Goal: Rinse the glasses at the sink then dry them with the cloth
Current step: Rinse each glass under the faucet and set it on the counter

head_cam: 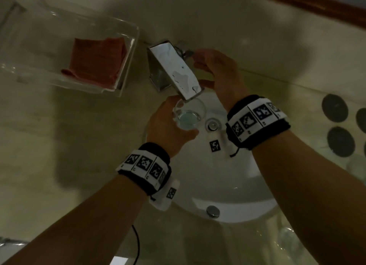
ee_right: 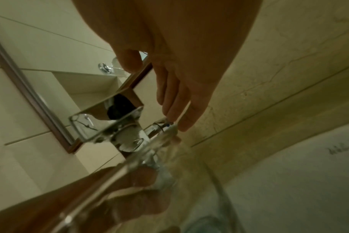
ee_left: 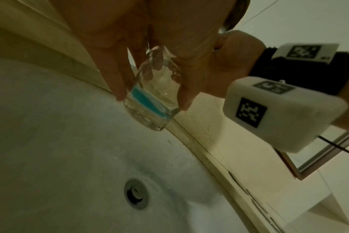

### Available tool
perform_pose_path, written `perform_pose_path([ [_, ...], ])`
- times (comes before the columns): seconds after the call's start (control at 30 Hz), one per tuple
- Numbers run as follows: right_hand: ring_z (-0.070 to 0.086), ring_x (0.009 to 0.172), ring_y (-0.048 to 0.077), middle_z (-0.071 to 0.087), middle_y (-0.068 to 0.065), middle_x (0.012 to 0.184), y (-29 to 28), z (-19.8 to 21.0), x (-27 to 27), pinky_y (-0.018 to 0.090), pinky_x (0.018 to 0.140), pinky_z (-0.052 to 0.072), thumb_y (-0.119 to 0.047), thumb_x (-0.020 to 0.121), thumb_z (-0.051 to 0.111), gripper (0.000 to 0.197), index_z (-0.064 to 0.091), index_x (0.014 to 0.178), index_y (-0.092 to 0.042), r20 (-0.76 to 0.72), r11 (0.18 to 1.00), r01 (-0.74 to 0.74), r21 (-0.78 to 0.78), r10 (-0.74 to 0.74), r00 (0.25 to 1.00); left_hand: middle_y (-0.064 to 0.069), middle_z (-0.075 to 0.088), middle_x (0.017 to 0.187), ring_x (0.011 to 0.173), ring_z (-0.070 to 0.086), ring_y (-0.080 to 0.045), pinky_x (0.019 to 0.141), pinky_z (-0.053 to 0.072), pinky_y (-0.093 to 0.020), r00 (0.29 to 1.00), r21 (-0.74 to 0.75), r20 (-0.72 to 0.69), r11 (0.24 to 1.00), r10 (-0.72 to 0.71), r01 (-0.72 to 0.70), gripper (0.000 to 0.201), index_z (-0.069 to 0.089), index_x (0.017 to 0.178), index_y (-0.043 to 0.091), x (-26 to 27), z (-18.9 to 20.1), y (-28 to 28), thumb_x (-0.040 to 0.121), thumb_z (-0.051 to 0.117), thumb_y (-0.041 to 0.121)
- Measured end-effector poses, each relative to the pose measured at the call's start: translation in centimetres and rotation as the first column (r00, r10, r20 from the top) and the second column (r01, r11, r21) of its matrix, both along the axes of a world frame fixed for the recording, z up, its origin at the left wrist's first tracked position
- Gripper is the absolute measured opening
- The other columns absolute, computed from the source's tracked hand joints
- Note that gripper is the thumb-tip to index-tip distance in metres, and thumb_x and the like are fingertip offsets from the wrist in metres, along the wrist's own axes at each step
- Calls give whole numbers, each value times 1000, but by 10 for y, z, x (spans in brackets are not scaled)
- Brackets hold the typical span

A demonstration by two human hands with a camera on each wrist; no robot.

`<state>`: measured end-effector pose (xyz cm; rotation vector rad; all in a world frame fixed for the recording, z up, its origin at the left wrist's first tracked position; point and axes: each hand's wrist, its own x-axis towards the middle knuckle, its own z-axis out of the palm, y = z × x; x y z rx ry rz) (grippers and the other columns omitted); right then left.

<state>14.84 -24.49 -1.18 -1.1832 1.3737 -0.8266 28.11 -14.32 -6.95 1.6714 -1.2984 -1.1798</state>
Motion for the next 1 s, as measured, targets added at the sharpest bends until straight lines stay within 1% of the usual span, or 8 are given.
perform_pose_path([
  [0.17,56,120,10,60,-10,127,-2,-7,-9,36,99,52,-22,102,50,22,57,123,-25,-37,996,-81,43,82,996,1,64,124,110,62,-18,94,55,-36,999,3,-14,1000,31,-31,80,52,132,20,4,-6,-5,62,91,12],
  [0.33,61,114,14,59,-4,127,43,-37,-35,34,85,56,11,83,61,56,52,127,-22,-286,935,-307,178,347,893,5,64,118,107,64,-18,90,58,-36,986,91,-149,994,77,-64,78,55,127,24,5,-14,-5,60,92,10],
  [0.4,62,111,13,59,-5,128,57,-52,-38,34,87,56,7,80,68,64,51,134,-22,-267,916,-354,191,395,879,7,66,117,109,65,-19,87,59,-43,955,173,-274,983,110,-64,78,58,123,28,3,-19,-7,53,93,20],
  [0.47,63,110,15,59,-4,126,62,-62,-39,34,90,57,3,77,77,74,46,140,-22,-217,936,-307,173,341,915,10,66,114,108,66,-19,82,61,-39,927,219,-349,974,136,-61,77,59,121,27,1,-21,-9,53,93,17],
  [0.53,63,111,15,59,-4,127,62,-64,-40,30,90,57,-7,73,86,81,44,141,-21,-208,954,-269,134,292,933,8,65,117,107,67,-15,81,60,-31,933,210,-342,977,111,-39,79,55,128,19,0,-20,-10,59,93,7],
  [0.63,65,111,11,63,-6,125,64,-66,-41,30,90,58,-19,69,92,78,50,135,-19,-215,962,-261,76,272,938,5,67,119,109,67,-12,82,58,-23,945,179,-322,984,66,-8,82,54,134,13,1,-19,-12,61,91,11],
  [0.77,66,109,8,66,-5,123,63,-69,-41,28,90,59,-20,67,94,76,54,132,-18,-180,972,-229,61,236,955,1,67,124,113,65,-14,90,57,-31,931,182,-358,983,77,-12,95,53,136,14,2,-20,-14,53,95,28],
  [1.0,66,107,8,64,-4,123,62,-75,-40,26,86,60,-20,70,92,81,45,136,-18,-145,972,-174,160,198,969,8,67,116,105,66,-2,82,55,-16,955,187,-290,982,56,-1,73,56,131,16,4,-20,-15,64,87,20],
])
